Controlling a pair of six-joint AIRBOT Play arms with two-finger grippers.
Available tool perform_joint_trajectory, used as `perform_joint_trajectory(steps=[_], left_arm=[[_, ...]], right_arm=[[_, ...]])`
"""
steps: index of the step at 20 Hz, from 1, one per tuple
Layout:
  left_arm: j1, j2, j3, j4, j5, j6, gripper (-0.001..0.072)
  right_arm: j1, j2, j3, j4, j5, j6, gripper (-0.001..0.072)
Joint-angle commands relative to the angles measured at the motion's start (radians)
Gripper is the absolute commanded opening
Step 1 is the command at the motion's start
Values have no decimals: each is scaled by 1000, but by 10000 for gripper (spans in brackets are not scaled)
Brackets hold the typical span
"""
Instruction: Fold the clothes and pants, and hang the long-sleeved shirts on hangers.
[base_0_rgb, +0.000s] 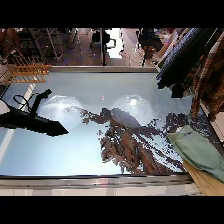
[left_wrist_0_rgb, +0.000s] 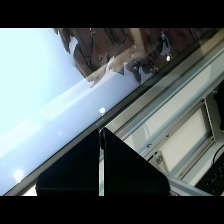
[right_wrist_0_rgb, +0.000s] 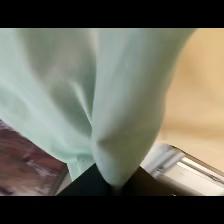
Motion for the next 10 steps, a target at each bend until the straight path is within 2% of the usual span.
perform_joint_trajectory(steps=[1,2,4,5,7,8,10], left_arm=[[1,-10,0,0,6,0,7],[1,-10,0,0,6,0,7],[1,-10,0,0,6,0,7],[1,-10,0,0,6,0,7],[5,-10,0,5,6,0,7],[12,-9,1,19,6,0,7],[39,-8,10,124,6,-2,7]], right_arm=[[-11,-1,-3,-174,3,-1,39],[-11,-5,-3,-200,-3,-1,140],[-10,-14,-3,-222,-6,0,433],[-8,-14,-3,-209,-18,0,552],[5,-14,8,-110,-32,11,570],[18,-14,14,-1,-35,11,569],[80,-14,14,313,-68,0,567]])
